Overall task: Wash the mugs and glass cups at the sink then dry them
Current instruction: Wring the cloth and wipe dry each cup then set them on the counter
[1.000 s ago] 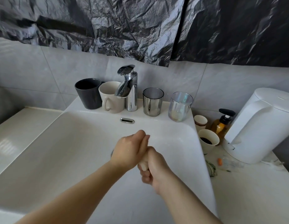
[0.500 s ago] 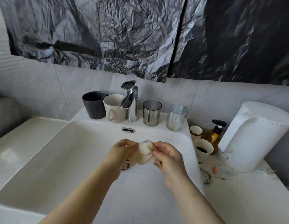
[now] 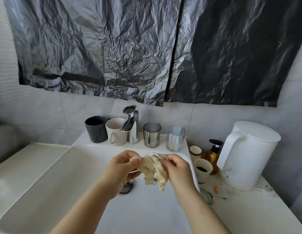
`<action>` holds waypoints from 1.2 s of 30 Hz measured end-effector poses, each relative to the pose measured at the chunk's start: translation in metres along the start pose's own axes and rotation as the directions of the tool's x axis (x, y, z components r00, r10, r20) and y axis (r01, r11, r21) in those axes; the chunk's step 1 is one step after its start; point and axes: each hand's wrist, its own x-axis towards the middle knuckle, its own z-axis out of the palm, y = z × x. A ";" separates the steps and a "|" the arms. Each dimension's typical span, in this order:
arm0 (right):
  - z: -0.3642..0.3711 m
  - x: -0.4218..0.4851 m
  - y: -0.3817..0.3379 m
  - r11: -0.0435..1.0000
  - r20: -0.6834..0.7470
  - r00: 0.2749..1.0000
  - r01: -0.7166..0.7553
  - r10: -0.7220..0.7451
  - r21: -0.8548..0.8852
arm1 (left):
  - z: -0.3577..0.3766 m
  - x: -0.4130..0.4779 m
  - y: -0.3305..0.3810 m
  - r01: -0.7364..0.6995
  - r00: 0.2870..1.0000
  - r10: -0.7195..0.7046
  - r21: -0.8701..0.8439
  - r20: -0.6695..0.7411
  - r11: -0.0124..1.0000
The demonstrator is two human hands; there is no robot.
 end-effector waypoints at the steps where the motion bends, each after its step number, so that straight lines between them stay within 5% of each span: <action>1: -0.003 0.001 -0.002 0.992 -0.003 0.998 -0.066 0.067 0.108 | -0.003 0.000 0.001 -0.002 1.000 0.002 -0.005 -0.006 1.000; 4: -0.010 0.003 -0.009 0.934 0.084 0.974 -0.226 0.211 0.277 | -0.006 0.000 0.008 -0.027 0.999 0.027 0.015 -0.036 1.000; 8: -0.007 0.003 -0.016 0.947 0.098 0.968 -0.246 0.230 0.205 | 0.004 0.001 0.020 0.008 0.997 -0.014 -0.072 -0.073 0.997; 10: -0.003 0.001 -0.019 0.962 0.082 0.971 -0.232 0.223 0.141 | 0.011 -0.005 0.025 0.033 0.999 -0.030 -0.068 0.039 0.997; 13: -0.001 -0.002 -0.025 0.978 0.096 0.982 -0.174 0.163 0.119 | 0.015 -0.013 0.025 -0.068 0.963 -0.021 0.316 0.268 0.946; 16: -0.006 -0.005 -0.030 0.984 0.079 0.989 -0.137 0.128 0.116 | 0.014 -0.012 0.023 -0.152 0.964 0.022 0.484 0.264 0.862; 21: -0.011 -0.008 -0.029 0.988 0.127 0.989 -0.095 0.080 0.119 | 0.005 -0.007 0.018 -0.084 0.995 0.096 0.239 -0.041 0.967; 23: -0.008 -0.012 -0.029 0.990 0.157 0.987 -0.049 0.028 0.129 | 0.009 -0.010 0.013 -0.004 0.992 0.011 0.052 -0.128 0.999; 26: -0.005 -0.016 -0.029 0.995 0.214 0.975 0.042 -0.061 0.093 | 0.015 -0.019 0.014 0.237 0.971 -0.238 -0.186 0.017 0.954; 28: -0.006 -0.020 -0.032 0.996 0.254 0.963 0.081 -0.089 0.041 | 0.012 -0.020 0.016 0.307 0.951 -0.295 -0.195 0.090 0.932; 33: -0.014 -0.025 -0.032 0.986 0.318 0.945 0.119 -0.075 -0.121 | -0.004 -0.006 0.015 0.130 0.987 -0.140 -0.128 -0.076 0.983; 36: -0.016 -0.021 -0.023 0.920 0.231 0.959 0.232 -0.163 -0.315 | -0.011 -0.006 0.019 0.075 0.991 -0.088 -0.128 -0.097 0.989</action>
